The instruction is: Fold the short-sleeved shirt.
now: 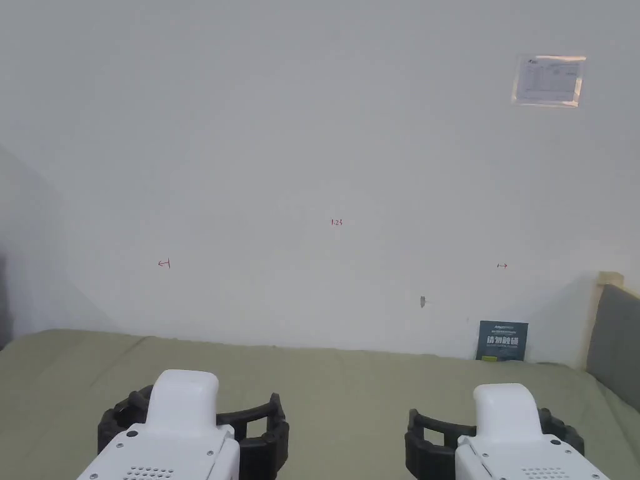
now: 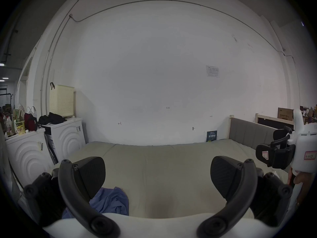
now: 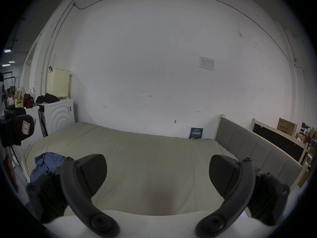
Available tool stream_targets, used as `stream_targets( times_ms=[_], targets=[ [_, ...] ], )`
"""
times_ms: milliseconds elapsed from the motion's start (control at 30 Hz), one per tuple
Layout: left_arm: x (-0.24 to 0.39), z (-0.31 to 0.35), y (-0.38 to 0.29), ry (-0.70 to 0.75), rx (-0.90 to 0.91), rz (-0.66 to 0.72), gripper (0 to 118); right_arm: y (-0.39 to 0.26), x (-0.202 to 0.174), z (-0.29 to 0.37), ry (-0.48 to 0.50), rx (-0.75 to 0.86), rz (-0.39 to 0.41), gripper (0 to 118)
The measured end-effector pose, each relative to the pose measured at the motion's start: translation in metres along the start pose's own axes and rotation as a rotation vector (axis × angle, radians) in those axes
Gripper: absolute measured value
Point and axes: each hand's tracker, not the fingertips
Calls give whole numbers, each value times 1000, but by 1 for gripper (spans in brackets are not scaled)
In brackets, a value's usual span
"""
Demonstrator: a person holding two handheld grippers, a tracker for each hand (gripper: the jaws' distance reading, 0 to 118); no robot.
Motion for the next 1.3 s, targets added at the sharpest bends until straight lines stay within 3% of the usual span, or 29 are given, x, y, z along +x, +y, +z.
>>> stream_targets(
  times_ms=[67,100,133,167,200,267,467,567,633,767,900,1000,1133,1200,1233,1300],
  targets=[
    [1,4,0,17,16,-10,118,0,1,1,5,5,-4,107],
    [1,6,0,11,28,-28,108,0,1,1,-6,7,-7,63],
    [5,7,-1,26,41,-46,80,-1,2,0,-56,-1,-10,14],
    [8,6,-1,71,36,-82,23,-2,1,1,-64,31,-20,0],
    [10,7,-6,132,39,-78,0,-2,4,1,-9,14,-51,0],
    [8,6,-5,48,42,-58,0,-2,4,1,-5,-5,-44,0],
    [-10,8,-10,72,13,-26,0,-3,-9,-3,19,-12,-1,0],
    [-48,31,-16,196,5,-73,0,-7,-52,-14,94,-22,37,0],
    [-80,50,-21,287,-21,-89,0,-10,-91,-19,216,-30,10,0],
    [-153,93,-34,473,-81,-65,0,-27,-180,-17,440,-70,29,0],
    [-204,110,-57,537,-192,-30,0,-46,-237,-10,550,-71,69,0],
    [-238,76,-84,449,-402,34,0,-59,-252,-14,574,-103,89,0],
    [-285,-35,-160,406,-803,112,0,-84,-256,-30,588,-179,129,0],
    [-306,-86,-207,314,-940,189,0,-96,-254,-42,576,-215,159,0],
    [-313,-108,-228,285,-991,306,0,-102,-252,-49,567,-231,171,0],
    [-318,-139,-250,285,-1013,344,0,-111,-247,-64,560,-266,178,0]
  ],
)
